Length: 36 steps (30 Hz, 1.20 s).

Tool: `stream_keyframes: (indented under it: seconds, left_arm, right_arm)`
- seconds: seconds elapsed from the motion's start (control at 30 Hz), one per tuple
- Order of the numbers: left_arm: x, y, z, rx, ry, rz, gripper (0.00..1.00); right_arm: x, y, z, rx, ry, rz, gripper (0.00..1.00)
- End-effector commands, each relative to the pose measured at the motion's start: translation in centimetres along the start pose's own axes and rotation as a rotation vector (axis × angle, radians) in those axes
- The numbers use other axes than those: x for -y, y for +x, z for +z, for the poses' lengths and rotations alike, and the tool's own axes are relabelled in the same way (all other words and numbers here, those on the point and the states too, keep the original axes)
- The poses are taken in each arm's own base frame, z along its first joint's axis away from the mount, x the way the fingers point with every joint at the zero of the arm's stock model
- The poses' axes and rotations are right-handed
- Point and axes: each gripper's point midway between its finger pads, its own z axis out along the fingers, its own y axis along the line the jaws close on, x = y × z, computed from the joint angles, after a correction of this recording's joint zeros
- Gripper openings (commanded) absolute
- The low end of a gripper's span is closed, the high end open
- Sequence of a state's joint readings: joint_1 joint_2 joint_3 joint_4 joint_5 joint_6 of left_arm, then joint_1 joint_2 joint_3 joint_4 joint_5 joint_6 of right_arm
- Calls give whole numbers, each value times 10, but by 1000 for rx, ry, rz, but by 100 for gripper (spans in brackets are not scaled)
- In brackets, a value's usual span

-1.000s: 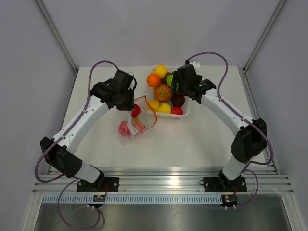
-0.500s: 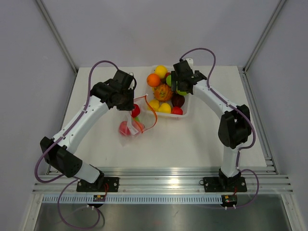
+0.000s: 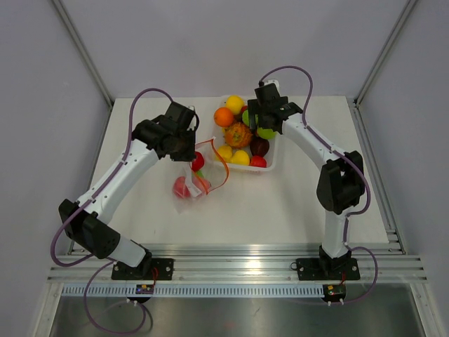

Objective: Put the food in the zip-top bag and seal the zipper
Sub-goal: Pick up the fake fruit from the bin.

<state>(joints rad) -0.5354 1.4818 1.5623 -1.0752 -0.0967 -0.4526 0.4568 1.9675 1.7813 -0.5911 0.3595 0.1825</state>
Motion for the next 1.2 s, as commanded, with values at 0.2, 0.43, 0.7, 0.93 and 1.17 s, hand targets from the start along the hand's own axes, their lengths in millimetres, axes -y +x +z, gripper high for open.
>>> stream_keyframes:
  seconds: [0.2, 0.43, 0.7, 0.93, 1.17]
  left_arm:
    - [4, -15, 1, 27, 8, -3, 0]
    - [4, -14, 5, 13, 1, -2, 0]
    - [5, -12, 10, 5, 4, -6, 0]
    - [5, -11, 8, 4, 7, -10, 0]
    - [8, -11, 7, 9, 20, -17, 0]
  right_arm:
    - [-32, -59, 14, 104, -117, -61, 98]
    - [-44, -64, 37, 78, -131, -99, 99]
    - [-55, -49, 48, 45, -172, -93, 92]
    - [-60, -48, 47, 37, -201, -74, 81]
    - [-61, -40, 54, 18, -197, -87, 95]
